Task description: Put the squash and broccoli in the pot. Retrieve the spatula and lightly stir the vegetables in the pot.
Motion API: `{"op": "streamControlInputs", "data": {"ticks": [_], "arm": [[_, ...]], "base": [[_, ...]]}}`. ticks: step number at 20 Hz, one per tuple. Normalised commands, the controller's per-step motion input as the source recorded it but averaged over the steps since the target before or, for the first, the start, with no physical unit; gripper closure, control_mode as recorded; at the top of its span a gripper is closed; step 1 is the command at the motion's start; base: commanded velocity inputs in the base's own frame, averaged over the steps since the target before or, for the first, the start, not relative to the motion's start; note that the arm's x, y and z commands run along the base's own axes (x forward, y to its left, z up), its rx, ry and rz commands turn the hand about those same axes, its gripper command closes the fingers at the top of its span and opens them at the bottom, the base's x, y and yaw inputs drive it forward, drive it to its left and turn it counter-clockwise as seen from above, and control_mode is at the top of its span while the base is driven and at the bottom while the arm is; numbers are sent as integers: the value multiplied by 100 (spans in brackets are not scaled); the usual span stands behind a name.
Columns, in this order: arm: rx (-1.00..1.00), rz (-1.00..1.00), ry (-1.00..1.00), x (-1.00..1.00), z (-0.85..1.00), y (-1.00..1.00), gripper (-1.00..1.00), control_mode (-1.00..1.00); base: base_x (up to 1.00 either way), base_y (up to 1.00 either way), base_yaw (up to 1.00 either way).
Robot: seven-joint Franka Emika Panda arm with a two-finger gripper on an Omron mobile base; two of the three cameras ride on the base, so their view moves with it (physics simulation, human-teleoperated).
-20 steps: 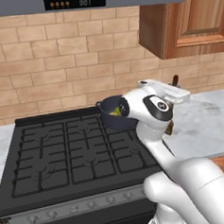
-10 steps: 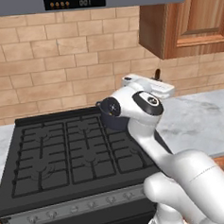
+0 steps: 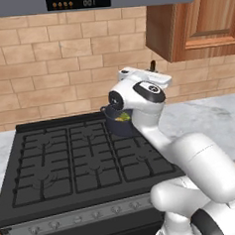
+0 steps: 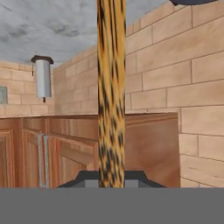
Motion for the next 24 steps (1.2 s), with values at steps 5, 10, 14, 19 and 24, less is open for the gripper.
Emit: {"op": "streamControlInputs", "data": {"ticks": [5,10,14,19,24], "arm": [[-7,5,-5,50,-3,31,100,-100],[-8,0,-13,46,-24,16,100,-100],[-6,0,-1,47,-22,7,100,-100],[0,0,14,42,-16,4,100,-100],[0,0,21,27,-20,13,100,-100]], "base": [[0,0,0],[0,0,0],[0,0,0],[0,0,0],[0,0,0]]}}
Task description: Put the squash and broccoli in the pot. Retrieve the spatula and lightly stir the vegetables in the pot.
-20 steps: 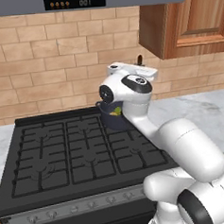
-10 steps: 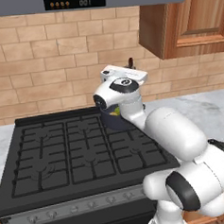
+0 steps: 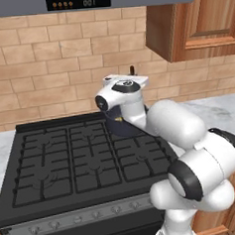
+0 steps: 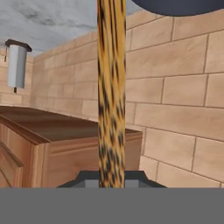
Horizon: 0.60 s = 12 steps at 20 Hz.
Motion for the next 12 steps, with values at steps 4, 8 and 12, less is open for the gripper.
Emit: {"op": "streamControlInputs", "data": {"ticks": [4,8,12], "arm": [[0,0,12,6,-15,19,100,-100],[0,0,0,5,-6,4,100,-100],[0,0,0,0,-20,3,100,-100]], "base": [[0,0,0],[0,0,0],[0,0,0]]}}
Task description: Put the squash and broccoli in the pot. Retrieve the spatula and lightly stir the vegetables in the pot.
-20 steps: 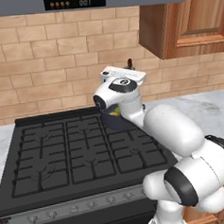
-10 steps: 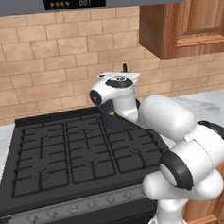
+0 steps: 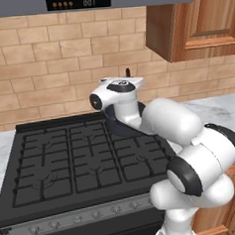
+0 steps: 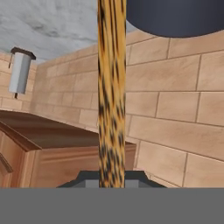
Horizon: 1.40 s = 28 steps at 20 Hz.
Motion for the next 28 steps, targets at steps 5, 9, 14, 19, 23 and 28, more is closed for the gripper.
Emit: {"op": "streamControlInputs", "data": {"ticks": [5,9,14,19,23,28], "arm": [[0,0,0,0,-19,1,100,-100],[0,0,-2,8,-17,4,100,-100],[0,2,-8,32,-3,1,100,-100],[0,5,-3,16,16,1,100,-100],[0,3,-4,18,-9,5,100,-100],[0,2,-5,14,-27,4,100,-100]], "base": [[0,0,0],[0,0,0],[0,0,0],[0,0,0],[0,0,0],[0,0,0]]}}
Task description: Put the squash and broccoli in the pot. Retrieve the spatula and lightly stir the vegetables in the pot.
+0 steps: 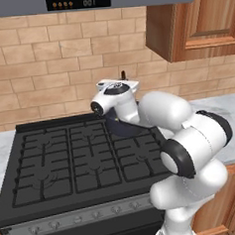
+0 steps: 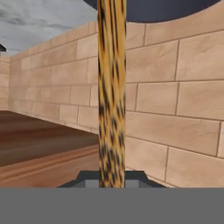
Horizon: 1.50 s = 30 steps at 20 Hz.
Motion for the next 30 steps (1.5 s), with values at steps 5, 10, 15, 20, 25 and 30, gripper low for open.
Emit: {"op": "streamControlInputs", "data": {"ticks": [5,10,15,20,25,30], "arm": [[4,5,-4,6,-26,0,100,-100],[9,5,0,0,-12,0,100,-100],[4,8,0,7,-21,4,100,-100],[0,10,0,16,-22,0,100,-100],[0,7,1,6,-27,0,100,-100],[0,6,0,12,-26,-5,100,-100]], "base": [[0,0,0],[0,0,0],[0,0,0],[0,0,0],[0,0,0],[0,0,0]]}}
